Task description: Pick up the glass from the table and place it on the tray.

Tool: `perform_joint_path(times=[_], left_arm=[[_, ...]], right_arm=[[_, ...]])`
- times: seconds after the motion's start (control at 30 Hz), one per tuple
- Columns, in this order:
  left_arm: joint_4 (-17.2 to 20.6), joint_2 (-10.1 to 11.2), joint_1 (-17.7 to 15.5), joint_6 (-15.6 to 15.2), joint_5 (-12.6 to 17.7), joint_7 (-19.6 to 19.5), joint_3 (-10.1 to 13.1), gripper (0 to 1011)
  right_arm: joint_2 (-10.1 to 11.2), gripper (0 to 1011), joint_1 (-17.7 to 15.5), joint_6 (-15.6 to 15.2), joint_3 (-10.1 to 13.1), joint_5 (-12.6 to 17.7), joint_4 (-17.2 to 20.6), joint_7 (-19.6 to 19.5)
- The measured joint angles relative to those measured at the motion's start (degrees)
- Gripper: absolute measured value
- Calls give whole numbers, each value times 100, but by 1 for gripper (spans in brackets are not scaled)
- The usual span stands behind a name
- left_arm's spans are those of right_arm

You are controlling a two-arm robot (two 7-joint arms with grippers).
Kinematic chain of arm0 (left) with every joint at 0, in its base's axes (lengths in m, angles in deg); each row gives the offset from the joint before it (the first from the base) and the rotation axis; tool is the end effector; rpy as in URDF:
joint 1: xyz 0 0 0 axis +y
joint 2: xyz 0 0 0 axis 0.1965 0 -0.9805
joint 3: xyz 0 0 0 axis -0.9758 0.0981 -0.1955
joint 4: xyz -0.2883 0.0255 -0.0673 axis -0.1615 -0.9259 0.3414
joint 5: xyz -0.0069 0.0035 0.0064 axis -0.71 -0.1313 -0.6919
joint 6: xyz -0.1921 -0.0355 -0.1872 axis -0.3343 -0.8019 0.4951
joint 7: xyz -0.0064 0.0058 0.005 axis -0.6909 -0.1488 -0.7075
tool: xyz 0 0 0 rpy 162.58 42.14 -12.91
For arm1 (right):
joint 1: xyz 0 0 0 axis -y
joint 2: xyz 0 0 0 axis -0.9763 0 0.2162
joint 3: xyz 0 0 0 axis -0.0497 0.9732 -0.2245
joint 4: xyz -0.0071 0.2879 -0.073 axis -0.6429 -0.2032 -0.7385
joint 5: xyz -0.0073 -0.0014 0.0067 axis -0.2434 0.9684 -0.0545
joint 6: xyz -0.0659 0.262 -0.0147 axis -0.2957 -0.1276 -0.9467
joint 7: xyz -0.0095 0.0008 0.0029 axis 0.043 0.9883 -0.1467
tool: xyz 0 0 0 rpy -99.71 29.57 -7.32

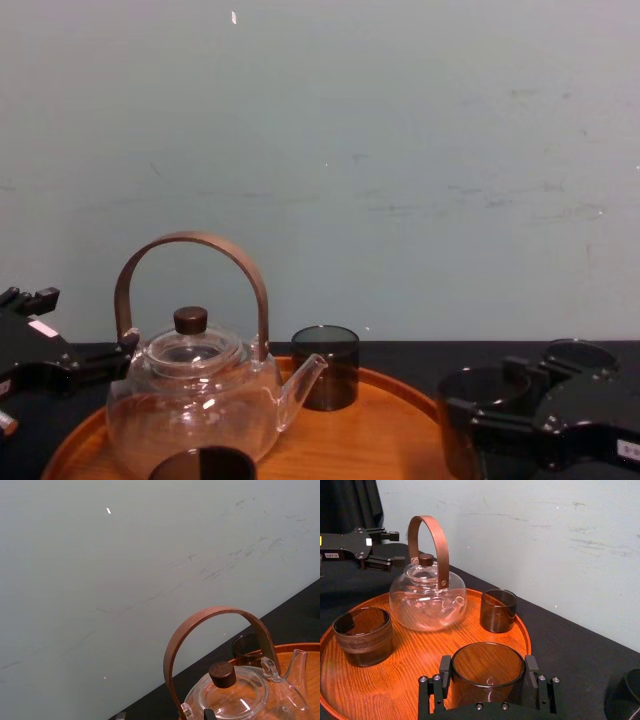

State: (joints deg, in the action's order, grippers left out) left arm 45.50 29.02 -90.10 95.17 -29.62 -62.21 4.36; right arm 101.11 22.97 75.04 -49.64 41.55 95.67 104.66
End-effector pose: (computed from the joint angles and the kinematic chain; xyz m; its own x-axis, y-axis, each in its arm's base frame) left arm 0.3231 0.0968 -0.3006 0.2921 0.8803 0.3739 -0.9553 0.2871 0.0704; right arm 0.3269 -0.0488 -0.3090 0.6977 -0.7099 0.0963 0.7155 0.6836 -0.1445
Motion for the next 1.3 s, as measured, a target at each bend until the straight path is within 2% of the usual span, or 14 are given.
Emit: perform_joint_path(times=[0.37,0.77,1.3], left_arm=[[0,0,0,0,0,0,0,1009],[0,0,0,0,0,0,0,1009],[0,0,0,0,0,0,0,1009]], right_arm=[[-103,898,104,13,-115,-63,50,-16],[-341,898,288,148,-416,-221,7,38],[-656,898,509,581,-725,-385,-510,195]])
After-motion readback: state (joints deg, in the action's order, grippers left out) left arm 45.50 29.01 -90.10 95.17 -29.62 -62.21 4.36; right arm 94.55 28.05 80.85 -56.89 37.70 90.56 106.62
